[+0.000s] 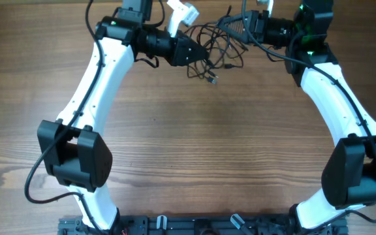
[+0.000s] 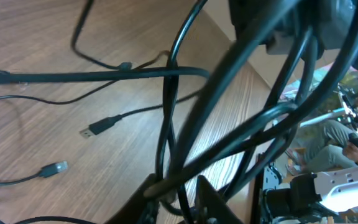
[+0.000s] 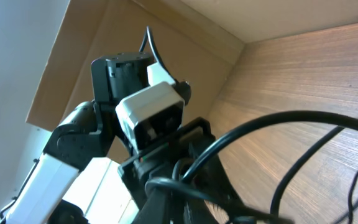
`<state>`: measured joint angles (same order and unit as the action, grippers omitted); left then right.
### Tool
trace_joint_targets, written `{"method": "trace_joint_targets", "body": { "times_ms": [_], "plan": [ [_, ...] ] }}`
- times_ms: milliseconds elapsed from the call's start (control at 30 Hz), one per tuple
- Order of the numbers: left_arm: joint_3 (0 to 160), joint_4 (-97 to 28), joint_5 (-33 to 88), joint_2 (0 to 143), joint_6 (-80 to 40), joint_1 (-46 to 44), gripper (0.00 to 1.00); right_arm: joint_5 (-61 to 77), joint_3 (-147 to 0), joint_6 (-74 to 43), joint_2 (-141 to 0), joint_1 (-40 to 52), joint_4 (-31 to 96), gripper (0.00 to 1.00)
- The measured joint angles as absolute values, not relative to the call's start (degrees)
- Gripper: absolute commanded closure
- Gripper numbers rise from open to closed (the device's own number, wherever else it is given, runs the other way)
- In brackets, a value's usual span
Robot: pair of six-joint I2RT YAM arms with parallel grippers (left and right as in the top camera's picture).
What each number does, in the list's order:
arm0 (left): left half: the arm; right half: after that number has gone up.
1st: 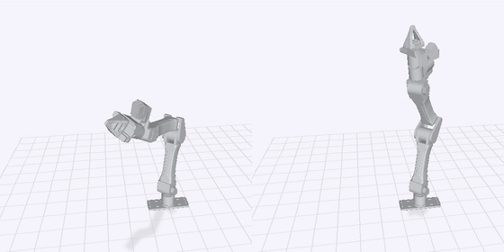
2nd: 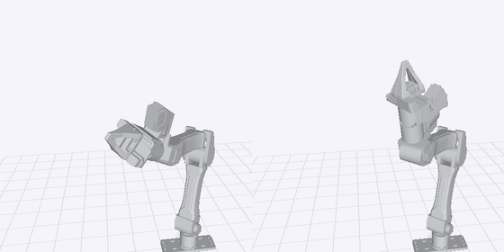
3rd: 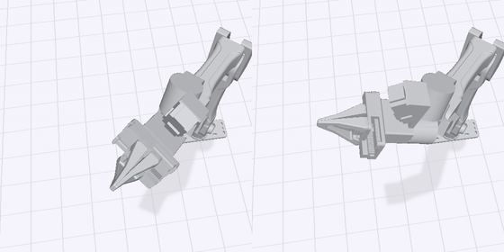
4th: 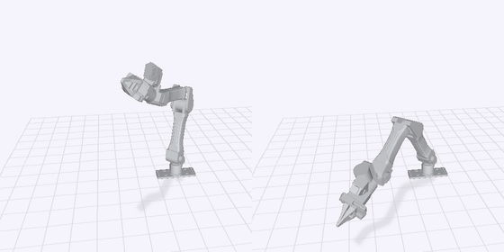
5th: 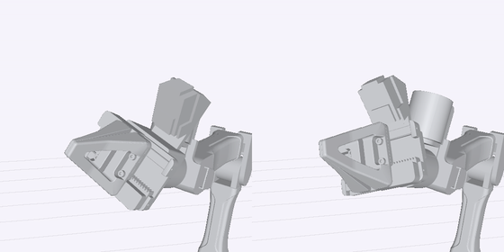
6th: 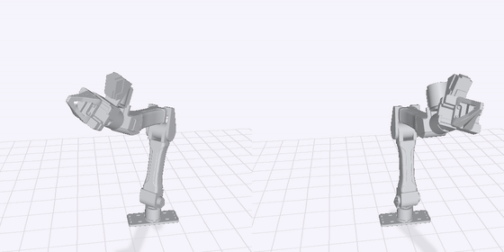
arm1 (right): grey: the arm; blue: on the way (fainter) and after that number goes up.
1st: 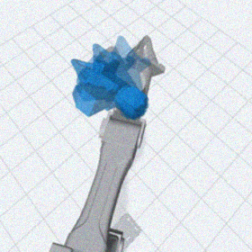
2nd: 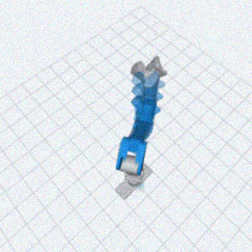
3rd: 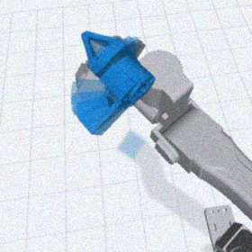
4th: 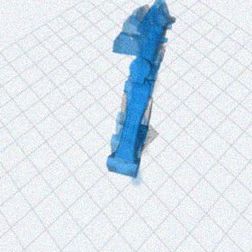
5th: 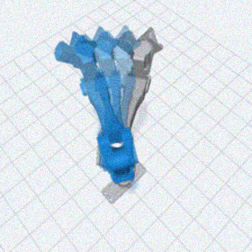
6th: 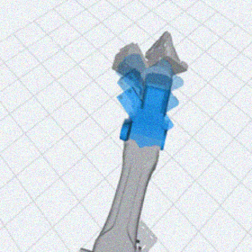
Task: Untangle cables
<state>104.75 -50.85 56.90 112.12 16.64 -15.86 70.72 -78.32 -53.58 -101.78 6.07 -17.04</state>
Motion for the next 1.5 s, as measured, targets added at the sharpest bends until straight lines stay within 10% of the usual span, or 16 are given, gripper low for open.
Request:
{"method": "trace_joint_targets", "body": {
  "times_ms": [600, 1500],
  "plan": [
    [104.7, -50.3, 53.8, 112.1, 18.0, -15.9, 0.96, 71.0, -78.3, -56.2, -101.8, 5.6, -18.3, 0.95],
    [104.7, -50.6, 52.9, 112.2, 17.6, -4.2, 0.95, 41.7, -78.6, -29.7, -101.7, 3.4, 31.0, 0.95]
  ]
}}
